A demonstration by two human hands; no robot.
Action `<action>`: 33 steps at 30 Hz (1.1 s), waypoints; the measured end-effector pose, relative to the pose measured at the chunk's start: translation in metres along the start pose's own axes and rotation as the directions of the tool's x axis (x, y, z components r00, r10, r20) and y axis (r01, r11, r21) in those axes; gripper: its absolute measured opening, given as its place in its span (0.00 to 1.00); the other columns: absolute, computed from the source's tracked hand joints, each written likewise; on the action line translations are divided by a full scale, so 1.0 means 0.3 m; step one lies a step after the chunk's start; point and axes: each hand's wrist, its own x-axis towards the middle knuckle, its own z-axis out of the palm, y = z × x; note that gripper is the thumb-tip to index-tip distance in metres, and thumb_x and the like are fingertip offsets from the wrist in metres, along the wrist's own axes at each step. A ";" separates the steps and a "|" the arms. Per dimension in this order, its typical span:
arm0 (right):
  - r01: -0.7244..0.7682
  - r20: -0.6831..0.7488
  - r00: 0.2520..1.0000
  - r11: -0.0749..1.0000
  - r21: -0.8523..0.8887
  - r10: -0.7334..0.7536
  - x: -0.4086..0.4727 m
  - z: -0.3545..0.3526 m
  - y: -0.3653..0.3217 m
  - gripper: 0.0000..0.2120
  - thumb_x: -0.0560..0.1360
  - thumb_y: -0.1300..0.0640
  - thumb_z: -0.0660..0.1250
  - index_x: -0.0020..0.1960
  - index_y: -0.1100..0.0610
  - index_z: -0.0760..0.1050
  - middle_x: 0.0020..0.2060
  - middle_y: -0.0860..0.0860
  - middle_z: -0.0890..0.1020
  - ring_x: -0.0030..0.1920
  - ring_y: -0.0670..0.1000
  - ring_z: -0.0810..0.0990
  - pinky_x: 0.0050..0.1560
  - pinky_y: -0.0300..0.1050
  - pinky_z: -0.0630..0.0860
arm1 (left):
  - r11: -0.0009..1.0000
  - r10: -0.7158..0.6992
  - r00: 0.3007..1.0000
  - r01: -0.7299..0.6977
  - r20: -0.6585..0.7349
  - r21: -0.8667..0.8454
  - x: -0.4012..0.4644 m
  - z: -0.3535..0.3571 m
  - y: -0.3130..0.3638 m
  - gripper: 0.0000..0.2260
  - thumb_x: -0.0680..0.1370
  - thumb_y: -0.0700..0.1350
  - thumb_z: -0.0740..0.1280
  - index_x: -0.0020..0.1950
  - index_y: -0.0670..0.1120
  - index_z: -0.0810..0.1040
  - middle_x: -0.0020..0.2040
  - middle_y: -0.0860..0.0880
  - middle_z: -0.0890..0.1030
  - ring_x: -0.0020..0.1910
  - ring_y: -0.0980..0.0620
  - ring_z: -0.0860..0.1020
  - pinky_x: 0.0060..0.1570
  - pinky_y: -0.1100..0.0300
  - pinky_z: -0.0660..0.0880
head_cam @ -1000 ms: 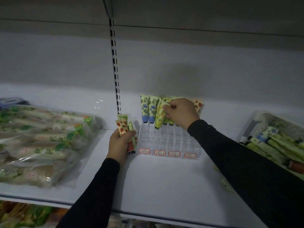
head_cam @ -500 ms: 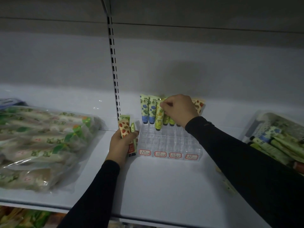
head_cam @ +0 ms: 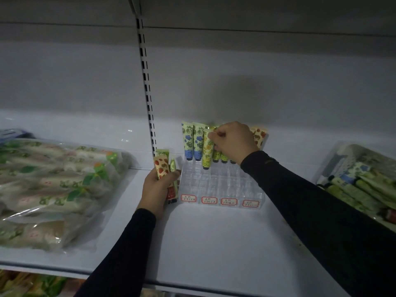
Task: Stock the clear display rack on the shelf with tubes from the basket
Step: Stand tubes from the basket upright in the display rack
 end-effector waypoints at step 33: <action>-0.113 0.237 0.971 0.944 0.311 0.038 -0.249 -0.089 -0.079 0.19 0.79 0.46 0.63 0.48 0.62 0.81 0.42 0.55 0.84 0.34 0.43 0.84 0.41 0.45 0.83 | 0.988 0.003 0.976 0.031 0.220 -0.151 -0.187 0.061 0.152 0.16 0.71 0.41 0.71 0.57 0.38 0.77 0.44 0.41 0.84 0.40 0.45 0.83 0.39 0.54 0.80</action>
